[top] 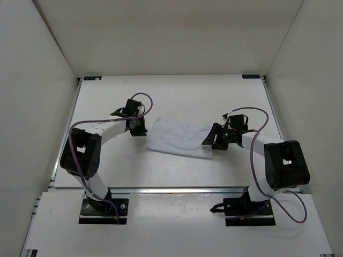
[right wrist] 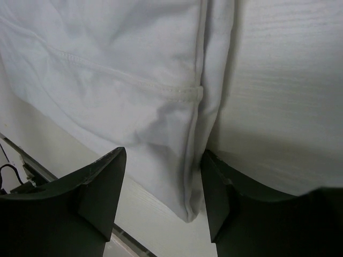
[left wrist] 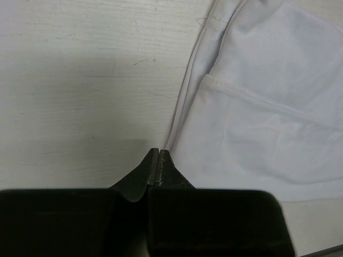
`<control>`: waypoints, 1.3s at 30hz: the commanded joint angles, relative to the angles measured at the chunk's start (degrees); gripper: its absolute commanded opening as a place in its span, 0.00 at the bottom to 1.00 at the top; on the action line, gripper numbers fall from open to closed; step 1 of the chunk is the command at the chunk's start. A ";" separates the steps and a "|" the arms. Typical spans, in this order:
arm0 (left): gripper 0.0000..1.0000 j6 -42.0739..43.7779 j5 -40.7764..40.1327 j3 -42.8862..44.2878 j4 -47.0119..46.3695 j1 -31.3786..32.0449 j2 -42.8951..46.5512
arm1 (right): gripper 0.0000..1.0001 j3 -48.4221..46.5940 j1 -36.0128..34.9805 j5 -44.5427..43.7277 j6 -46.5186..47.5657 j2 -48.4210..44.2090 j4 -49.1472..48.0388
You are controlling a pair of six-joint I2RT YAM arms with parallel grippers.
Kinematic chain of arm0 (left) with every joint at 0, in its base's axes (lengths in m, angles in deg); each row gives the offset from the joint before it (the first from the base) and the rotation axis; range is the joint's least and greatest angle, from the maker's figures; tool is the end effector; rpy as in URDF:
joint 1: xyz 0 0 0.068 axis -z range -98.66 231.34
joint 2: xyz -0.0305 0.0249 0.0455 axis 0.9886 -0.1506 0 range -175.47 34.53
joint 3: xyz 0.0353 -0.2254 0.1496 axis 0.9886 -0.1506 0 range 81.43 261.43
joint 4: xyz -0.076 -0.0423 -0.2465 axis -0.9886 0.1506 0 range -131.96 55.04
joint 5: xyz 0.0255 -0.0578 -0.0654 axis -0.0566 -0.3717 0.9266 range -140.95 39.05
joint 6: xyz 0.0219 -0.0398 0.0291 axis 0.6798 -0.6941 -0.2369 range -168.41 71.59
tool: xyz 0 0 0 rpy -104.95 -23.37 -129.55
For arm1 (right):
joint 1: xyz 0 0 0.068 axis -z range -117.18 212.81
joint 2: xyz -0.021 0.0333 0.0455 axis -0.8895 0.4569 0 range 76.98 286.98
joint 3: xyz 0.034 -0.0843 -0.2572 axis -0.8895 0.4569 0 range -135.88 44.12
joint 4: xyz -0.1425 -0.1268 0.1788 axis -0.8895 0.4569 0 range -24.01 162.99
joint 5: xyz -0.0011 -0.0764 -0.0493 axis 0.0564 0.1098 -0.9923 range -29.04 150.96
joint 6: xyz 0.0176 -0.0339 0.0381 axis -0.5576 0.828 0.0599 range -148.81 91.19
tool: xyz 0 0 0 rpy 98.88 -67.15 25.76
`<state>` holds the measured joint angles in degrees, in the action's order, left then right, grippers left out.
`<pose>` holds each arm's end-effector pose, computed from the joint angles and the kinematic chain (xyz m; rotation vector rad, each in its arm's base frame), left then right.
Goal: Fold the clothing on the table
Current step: Fold the skirt
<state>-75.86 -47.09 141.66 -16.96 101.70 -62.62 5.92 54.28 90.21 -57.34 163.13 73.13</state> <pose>0.3144 -0.1193 0.1797 -0.1440 2.6943 -0.3566 0.2654 0.0574 0.1489 0.2397 2.5796 0.8970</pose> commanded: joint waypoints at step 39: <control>0.00 -9.65 11.00 -0.99 -11.64 13.39 -10.78 | 0.00 -34.13 -15.54 -9.40 5.08 7.36 21.52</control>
<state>-85.36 -35.86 139.95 -29.73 114.46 -70.84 -25.38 41.58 78.74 -49.87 168.97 94.86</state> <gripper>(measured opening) 0.026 0.033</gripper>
